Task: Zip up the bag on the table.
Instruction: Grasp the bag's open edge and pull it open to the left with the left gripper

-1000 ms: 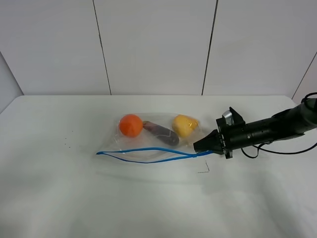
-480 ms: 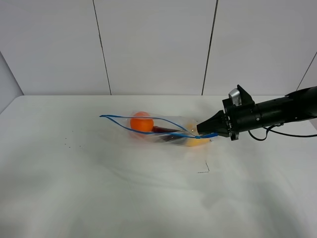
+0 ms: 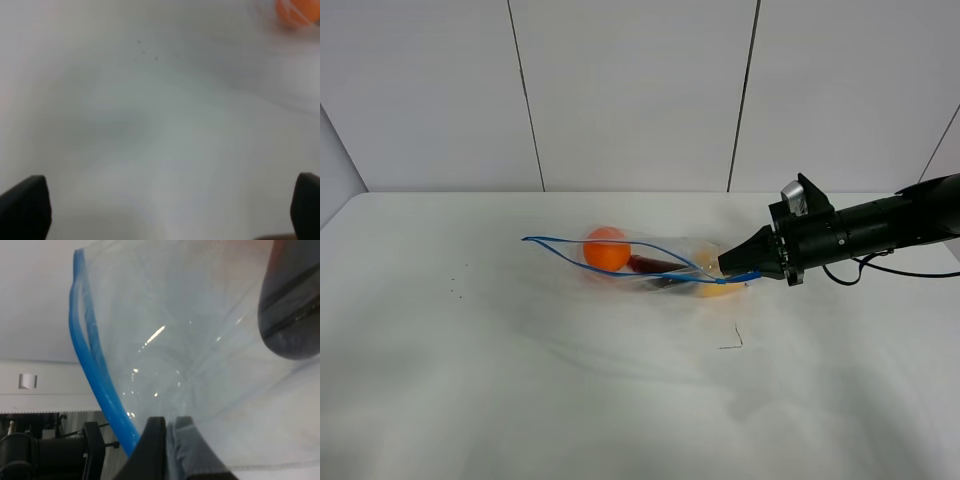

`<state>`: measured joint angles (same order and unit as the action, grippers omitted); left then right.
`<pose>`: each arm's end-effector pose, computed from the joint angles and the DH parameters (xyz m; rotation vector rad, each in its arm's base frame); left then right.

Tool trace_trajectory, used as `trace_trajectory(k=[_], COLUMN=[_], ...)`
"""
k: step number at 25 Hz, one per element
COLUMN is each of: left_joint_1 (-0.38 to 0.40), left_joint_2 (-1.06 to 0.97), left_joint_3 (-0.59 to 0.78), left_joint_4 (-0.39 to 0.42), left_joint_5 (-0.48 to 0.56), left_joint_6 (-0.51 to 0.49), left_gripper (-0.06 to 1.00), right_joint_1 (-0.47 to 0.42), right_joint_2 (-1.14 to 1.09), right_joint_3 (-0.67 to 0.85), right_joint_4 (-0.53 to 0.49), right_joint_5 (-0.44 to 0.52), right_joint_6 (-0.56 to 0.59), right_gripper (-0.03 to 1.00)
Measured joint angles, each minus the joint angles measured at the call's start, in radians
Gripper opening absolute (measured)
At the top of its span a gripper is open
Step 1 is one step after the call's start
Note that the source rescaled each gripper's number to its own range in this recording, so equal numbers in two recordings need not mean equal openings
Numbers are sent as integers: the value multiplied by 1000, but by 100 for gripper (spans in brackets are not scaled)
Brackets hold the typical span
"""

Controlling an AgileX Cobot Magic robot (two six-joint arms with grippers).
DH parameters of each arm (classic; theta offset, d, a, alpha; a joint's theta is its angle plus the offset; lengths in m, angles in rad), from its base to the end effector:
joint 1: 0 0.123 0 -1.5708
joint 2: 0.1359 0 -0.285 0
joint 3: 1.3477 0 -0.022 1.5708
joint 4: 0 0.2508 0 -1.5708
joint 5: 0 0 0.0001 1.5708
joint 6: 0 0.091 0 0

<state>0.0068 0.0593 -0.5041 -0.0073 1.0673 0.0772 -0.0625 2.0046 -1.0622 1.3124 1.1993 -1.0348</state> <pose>0.0036 -0.0006 0.2780 0.0743 2.1050 0.0415 0.3446 0.0606 0.1491 -0.1448 2.4981 1.5524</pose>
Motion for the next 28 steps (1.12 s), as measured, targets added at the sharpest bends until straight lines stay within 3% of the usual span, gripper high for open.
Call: trace_trajectory(k=[4,7,9,13,17,23,26,28], left_joint_1=[0,0,0,-32,-131,-377,-545,-680], left_joint_2=[197,343,439,609,700,779,844,903], left_joint_3=[-72,-180,-273,-463,-546,-550,-550,-551], left_joint_4=[-61,-27,-12,-63,-46,133,305,471], left_joint_5=[-38,-104,-126,-145,-155,-164,-186,-185], left_joint_6=[137,224,234,239,240,208,128,50], left_gripper=[100,100,100,100,100,100,100,100], right_joint_1=[0,0,0,0,0,0,0,0], right_joint_2=[0,0,0,0,0,0,0,0], right_joint_3=[0,0,0,0,0,0,0,0], right_joint_4=[0,0,0,-1,-1,-1,-1,-1], right_joint_5=[0,0,0,0,0,0,0,0], right_joint_6=[0,0,0,0,0,1,7,17], right_gripper=[0,0,0,0,0,0,0,0])
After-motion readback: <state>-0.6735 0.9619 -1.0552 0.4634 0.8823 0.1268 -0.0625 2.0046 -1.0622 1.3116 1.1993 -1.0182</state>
